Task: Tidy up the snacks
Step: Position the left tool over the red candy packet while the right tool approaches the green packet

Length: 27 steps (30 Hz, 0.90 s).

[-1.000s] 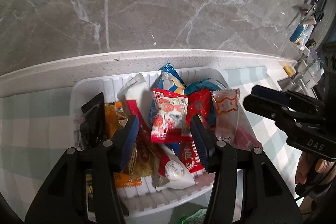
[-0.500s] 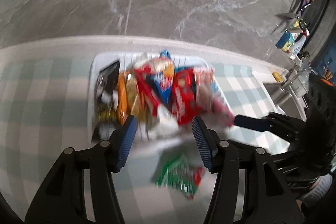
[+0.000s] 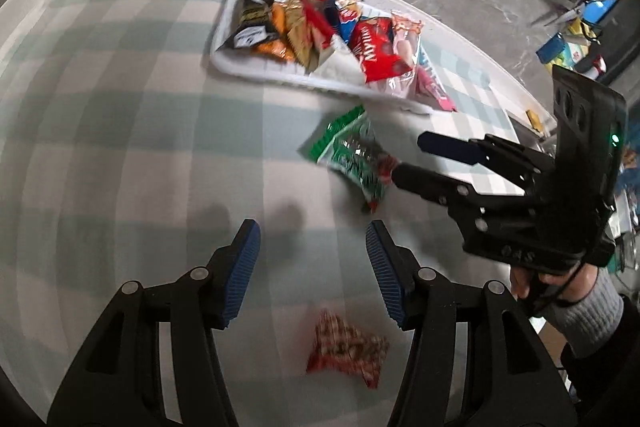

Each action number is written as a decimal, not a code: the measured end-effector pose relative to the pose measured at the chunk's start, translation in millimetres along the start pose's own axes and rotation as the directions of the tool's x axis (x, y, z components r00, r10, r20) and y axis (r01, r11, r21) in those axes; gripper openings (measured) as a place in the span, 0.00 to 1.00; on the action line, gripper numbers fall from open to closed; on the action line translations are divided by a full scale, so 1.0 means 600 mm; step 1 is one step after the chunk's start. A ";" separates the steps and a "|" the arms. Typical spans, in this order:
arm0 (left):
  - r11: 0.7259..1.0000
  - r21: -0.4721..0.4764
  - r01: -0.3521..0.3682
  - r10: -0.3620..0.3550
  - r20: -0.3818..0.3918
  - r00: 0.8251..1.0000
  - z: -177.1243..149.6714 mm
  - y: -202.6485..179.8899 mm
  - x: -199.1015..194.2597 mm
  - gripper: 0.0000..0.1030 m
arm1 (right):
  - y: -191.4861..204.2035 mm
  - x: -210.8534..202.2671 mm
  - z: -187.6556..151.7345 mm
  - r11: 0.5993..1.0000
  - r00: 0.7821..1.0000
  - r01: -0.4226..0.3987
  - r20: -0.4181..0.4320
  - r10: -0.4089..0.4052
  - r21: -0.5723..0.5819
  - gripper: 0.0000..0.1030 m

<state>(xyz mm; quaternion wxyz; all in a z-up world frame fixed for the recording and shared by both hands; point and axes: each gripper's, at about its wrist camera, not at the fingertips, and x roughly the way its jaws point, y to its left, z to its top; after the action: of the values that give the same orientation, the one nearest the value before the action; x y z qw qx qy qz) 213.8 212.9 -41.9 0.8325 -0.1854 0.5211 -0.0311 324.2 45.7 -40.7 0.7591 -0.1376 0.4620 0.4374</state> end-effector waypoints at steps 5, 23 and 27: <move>0.996 -0.087 -0.032 0.033 0.005 0.999 -0.036 -0.012 -0.019 0.52 | -0.009 0.000 -0.001 0.999 0.999 -0.033 0.002 0.033 -0.033 0.56; 0.924 -0.354 -0.146 0.143 -0.034 0.989 -0.164 -0.065 -0.008 0.52 | 0.000 0.013 -0.004 0.978 0.995 -0.097 -0.003 0.098 -0.187 0.59; 0.910 -0.384 -0.159 0.156 -0.039 0.987 -0.176 -0.072 -0.004 0.52 | 0.002 0.023 -0.002 0.971 0.995 -0.097 -0.011 0.096 -0.218 0.62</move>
<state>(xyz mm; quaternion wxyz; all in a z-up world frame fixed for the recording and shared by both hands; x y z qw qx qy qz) 125.9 144.5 -65.9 0.7774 -0.3030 0.5336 0.1384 325.3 52.8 -52.5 0.7173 -0.1975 0.4175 0.5218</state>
